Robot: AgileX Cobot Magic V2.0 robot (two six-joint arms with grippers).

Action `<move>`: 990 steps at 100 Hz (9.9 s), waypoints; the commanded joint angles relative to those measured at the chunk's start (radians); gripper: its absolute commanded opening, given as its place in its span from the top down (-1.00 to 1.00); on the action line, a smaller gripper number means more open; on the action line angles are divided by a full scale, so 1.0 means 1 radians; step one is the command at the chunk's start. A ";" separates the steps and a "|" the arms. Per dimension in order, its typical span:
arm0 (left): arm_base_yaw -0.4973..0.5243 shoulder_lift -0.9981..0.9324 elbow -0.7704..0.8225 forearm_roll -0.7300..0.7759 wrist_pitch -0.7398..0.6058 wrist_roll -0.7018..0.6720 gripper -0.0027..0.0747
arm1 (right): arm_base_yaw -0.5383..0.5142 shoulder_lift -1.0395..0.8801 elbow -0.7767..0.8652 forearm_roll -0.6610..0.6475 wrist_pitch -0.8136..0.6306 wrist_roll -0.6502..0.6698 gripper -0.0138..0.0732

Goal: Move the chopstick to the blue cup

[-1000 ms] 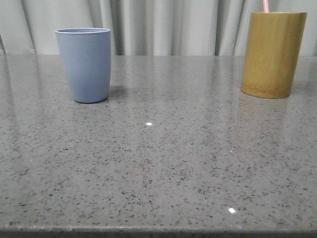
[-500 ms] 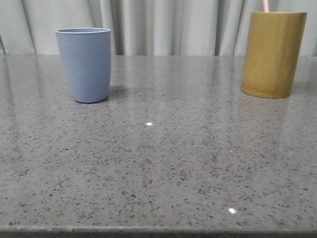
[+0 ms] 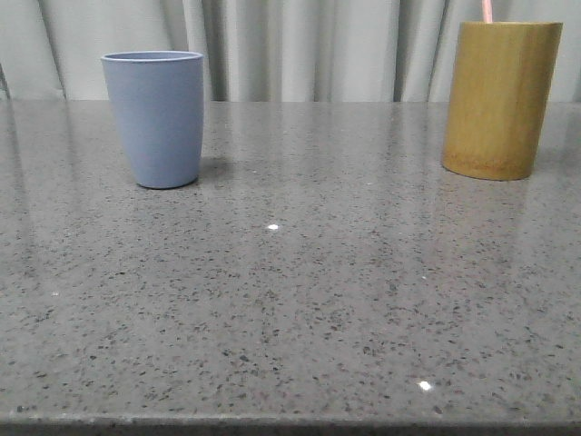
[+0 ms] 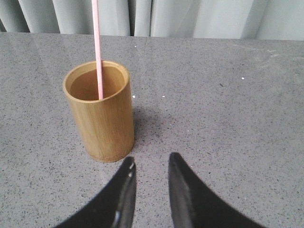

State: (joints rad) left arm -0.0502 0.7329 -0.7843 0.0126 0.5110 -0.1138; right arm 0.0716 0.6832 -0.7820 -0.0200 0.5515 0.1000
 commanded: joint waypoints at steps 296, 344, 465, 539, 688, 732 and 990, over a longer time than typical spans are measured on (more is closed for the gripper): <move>-0.371 1.078 -1.057 -0.355 0.491 0.179 0.98 | -0.004 0.002 -0.037 -0.002 -0.094 -0.002 0.20; -0.448 1.212 -1.206 -0.363 0.513 0.179 0.98 | -0.004 0.002 -0.037 -0.002 -0.097 -0.002 0.20; -0.443 1.147 -1.322 -0.383 0.527 0.168 -0.08 | -0.004 0.002 -0.037 -0.003 -0.094 -0.003 0.20; -0.231 0.743 -0.933 -0.110 0.430 0.063 0.17 | -0.004 0.002 -0.037 -0.003 -0.105 -0.003 0.20; -0.160 -0.002 -0.125 -0.090 0.226 0.063 0.17 | 0.062 0.585 -0.510 0.067 -0.108 -0.004 -0.27; -0.160 -0.002 -0.125 -0.088 0.226 0.063 0.17 | 0.079 0.827 -0.705 0.075 -0.105 -0.003 -0.27; -0.160 -0.002 -0.125 -0.065 0.227 0.063 0.17 | 0.459 0.944 -0.963 0.058 -0.287 -0.071 0.85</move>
State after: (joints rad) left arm -0.2125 0.7352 -0.8831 -0.0510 0.8090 -0.0453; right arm 0.5288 1.6510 -1.7136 0.0498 0.3330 0.0401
